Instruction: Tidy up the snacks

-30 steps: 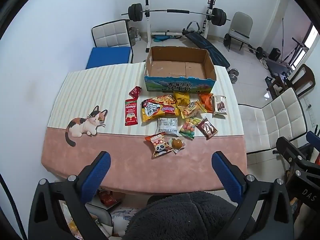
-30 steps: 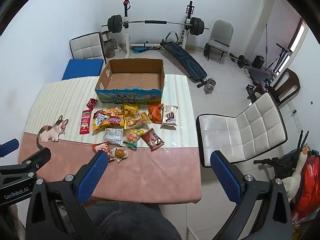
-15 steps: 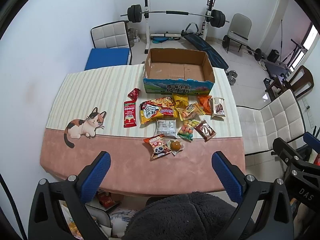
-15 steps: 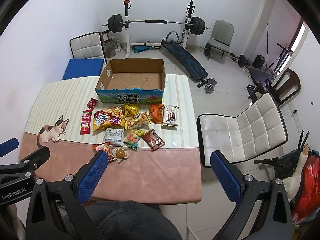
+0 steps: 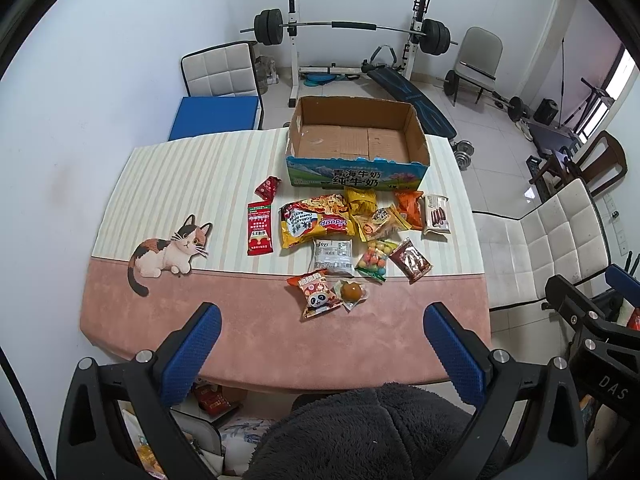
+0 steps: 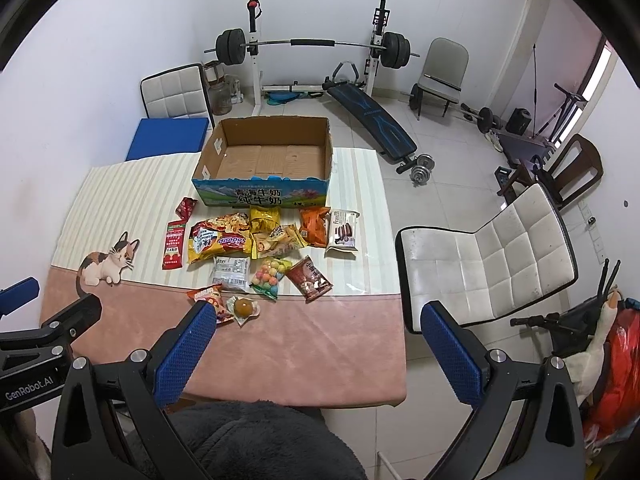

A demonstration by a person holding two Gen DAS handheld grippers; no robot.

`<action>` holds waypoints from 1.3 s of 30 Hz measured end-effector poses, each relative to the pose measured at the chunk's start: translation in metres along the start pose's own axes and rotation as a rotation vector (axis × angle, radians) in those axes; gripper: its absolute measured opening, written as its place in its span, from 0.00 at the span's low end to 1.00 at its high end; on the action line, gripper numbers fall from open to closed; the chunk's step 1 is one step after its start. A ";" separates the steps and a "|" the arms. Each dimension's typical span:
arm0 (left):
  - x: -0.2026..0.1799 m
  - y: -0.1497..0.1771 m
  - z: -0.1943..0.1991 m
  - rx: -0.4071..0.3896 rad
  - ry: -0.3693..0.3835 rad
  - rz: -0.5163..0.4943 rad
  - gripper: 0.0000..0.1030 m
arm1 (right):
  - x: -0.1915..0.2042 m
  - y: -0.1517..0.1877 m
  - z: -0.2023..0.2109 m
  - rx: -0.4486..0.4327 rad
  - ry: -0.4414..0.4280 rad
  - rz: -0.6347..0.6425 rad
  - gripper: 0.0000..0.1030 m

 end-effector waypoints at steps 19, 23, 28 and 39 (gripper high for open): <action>0.000 -0.005 0.000 -0.005 0.003 0.002 1.00 | 0.001 0.003 -0.002 0.020 -0.026 -0.038 1.00; 0.000 -0.004 0.001 -0.006 0.003 0.001 1.00 | 0.001 0.003 -0.001 0.019 -0.025 -0.039 1.00; -0.001 -0.005 0.000 -0.007 0.004 0.000 1.00 | 0.001 0.003 -0.001 0.019 -0.026 -0.038 1.00; 0.000 -0.004 0.001 -0.007 0.003 0.003 1.00 | 0.002 0.004 0.001 0.018 -0.026 -0.039 1.00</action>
Point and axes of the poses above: each gripper's, at about its wrist camera, not at the fingertips, and z roughly against the way its jaws point, x to its left, y to its underside, the point moved 6 cm from there along -z, roughly the way its jaws point, and after that the axes turned 12 degrees about -x, right-handed, at the moved point
